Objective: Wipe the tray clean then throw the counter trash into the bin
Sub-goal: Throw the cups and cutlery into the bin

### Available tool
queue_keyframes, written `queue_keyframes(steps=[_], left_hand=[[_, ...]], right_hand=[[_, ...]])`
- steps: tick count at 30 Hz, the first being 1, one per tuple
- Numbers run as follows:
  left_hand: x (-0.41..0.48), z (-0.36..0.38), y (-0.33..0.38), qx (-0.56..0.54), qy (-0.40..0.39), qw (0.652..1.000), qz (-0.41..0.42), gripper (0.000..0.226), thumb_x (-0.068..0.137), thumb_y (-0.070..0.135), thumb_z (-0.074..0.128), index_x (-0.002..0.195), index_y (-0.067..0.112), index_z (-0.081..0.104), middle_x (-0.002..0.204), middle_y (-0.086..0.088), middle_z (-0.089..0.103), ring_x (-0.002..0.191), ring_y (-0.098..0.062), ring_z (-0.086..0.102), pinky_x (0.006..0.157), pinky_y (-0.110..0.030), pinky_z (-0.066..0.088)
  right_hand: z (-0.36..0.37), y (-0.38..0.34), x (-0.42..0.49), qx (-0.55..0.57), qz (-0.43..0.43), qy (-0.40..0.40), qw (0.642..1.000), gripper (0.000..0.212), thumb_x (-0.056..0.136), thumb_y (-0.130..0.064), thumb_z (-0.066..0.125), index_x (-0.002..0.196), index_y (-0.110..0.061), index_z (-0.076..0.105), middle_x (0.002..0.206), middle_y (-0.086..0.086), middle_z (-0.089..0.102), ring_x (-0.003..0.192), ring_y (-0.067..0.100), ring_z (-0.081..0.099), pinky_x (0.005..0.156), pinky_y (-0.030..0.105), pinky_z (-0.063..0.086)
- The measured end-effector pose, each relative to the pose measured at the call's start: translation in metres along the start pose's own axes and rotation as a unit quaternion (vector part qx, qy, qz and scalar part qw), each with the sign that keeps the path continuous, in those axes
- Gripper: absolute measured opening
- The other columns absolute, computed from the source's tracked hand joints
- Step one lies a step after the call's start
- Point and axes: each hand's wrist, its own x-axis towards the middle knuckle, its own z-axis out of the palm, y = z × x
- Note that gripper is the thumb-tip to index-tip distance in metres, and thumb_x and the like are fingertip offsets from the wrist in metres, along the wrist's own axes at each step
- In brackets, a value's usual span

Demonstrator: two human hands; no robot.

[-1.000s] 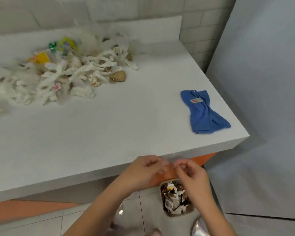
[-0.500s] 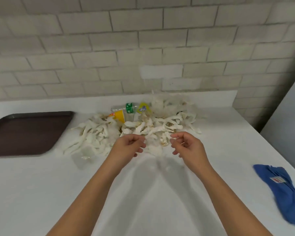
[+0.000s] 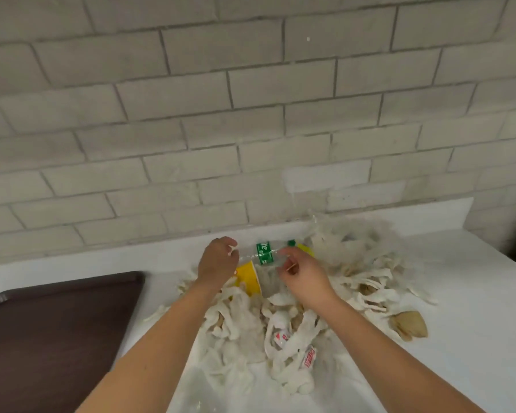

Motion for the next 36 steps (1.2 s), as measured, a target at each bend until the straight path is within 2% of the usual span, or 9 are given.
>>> queue_keyframes(steps=[6, 10, 12, 14, 18, 20, 23, 33, 36], left_hand=[[0.056, 0.031, -0.043, 0.212, -0.155, 0.961, 0.082, 0.049, 0.086, 0.020, 0.059, 0.133, 0.018, 0.048, 0.137, -0.004, 0.044, 0.127, -0.022, 0.043, 0.104, -0.032, 0.038], [0.066, 0.042, -0.059, 0.227, -0.195, 0.949, 0.103, 0.064, 0.081, 0.024, 0.067, 0.139, 0.018, 0.041, 0.137, -0.007, 0.037, 0.122, -0.026, 0.044, 0.101, -0.034, 0.040], [0.066, 0.043, -0.062, 0.223, -0.197, 0.949, 0.105, 0.066, 0.079, 0.023, 0.068, 0.139, 0.018, 0.041, 0.133, -0.008, 0.035, 0.114, -0.028, 0.051, 0.097, -0.034, 0.043], [0.065, 0.038, -0.063, 0.192, -0.191, 0.958, 0.094, 0.066, 0.077, 0.021, 0.070, 0.137, 0.017, 0.043, 0.131, -0.008, 0.034, 0.108, -0.028, 0.055, 0.094, -0.035, 0.045], [0.061, 0.014, -0.063, 0.063, -0.123, 0.983, 0.116, 0.062, 0.070, 0.011, 0.076, 0.128, 0.014, 0.053, 0.118, -0.005, 0.038, 0.100, -0.023, 0.054, 0.093, -0.035, 0.047], [0.057, -0.001, -0.061, -0.016, -0.064, 0.988, 0.139, 0.059, 0.068, 0.007, 0.080, 0.122, 0.013, 0.057, 0.110, -0.003, 0.041, 0.094, -0.020, 0.054, 0.087, -0.023, 0.046], [0.047, -0.021, -0.052, -0.115, 0.011, 0.980, 0.159, 0.054, 0.067, 0.008, 0.081, 0.113, 0.024, 0.057, 0.108, -0.002, 0.045, 0.089, -0.012, 0.055, 0.081, -0.005, 0.040], [-0.028, -0.069, 0.020, -0.235, 0.225, 0.928, 0.182, 0.044, 0.079, 0.021, 0.074, 0.111, 0.040, 0.051, 0.111, 0.011, 0.048, 0.096, -0.008, 0.058, 0.086, -0.030, 0.051], [-0.067, -0.072, 0.060, -0.294, 0.238, 0.905, 0.195, 0.039, 0.084, 0.020, 0.068, 0.119, 0.019, 0.053, 0.110, 0.000, 0.054, 0.095, -0.009, 0.056, 0.086, -0.024, 0.046]], right_hand=[[0.045, -0.001, 0.048, -0.114, 0.029, -0.066, 0.991, 0.033, 0.088, -0.020, 0.057, 0.122, -0.020, 0.058, 0.112, 0.003, 0.063, 0.100, 0.018, 0.060, 0.081, 0.024, 0.043], [0.072, 0.007, 0.062, -0.169, 0.081, -0.117, 0.975, 0.030, 0.087, -0.025, 0.056, 0.116, -0.017, 0.059, 0.110, 0.003, 0.063, 0.104, 0.020, 0.058, 0.082, 0.026, 0.044], [0.084, 0.010, 0.063, -0.174, 0.113, -0.130, 0.970, 0.021, 0.082, -0.039, 0.061, 0.091, -0.020, 0.058, 0.088, -0.002, 0.059, 0.089, 0.018, 0.057, 0.070, 0.029, 0.044], [0.093, 0.013, 0.062, -0.185, 0.133, -0.132, 0.965, 0.035, 0.074, -0.052, 0.067, 0.080, -0.022, 0.050, 0.079, -0.005, 0.054, 0.079, 0.016, 0.054, 0.057, 0.025, 0.038], [0.102, 0.019, 0.063, -0.207, 0.128, -0.147, 0.959, 0.046, 0.067, -0.053, 0.073, 0.098, -0.021, 0.063, 0.097, -0.003, 0.066, 0.093, 0.017, 0.062, 0.073, 0.028, 0.049], [0.101, 0.022, 0.064, -0.199, 0.123, -0.157, 0.960, 0.040, 0.067, -0.047, 0.076, 0.099, -0.024, 0.065, 0.102, -0.002, 0.069, 0.098, 0.017, 0.063, 0.083, 0.030, 0.051], [0.097, 0.026, 0.065, -0.150, 0.129, -0.140, 0.970, 0.031, 0.068, -0.042, 0.078, 0.087, -0.031, 0.055, 0.096, -0.005, 0.065, 0.096, 0.015, 0.063, 0.079, 0.027, 0.047], [0.021, 0.002, 0.030, 0.108, 0.055, 0.082, 0.989, 0.022, 0.080, -0.026, 0.073, 0.070, -0.029, 0.054, 0.067, -0.008, 0.055, 0.068, 0.012, 0.055, 0.063, 0.025, 0.042], [-0.030, -0.016, -0.009, 0.209, 0.001, 0.159, 0.965, 0.019, 0.084, -0.019, 0.070, 0.074, -0.028, 0.055, 0.069, 0.001, 0.060, 0.068, 0.015, 0.057, 0.063, 0.021, 0.042]])
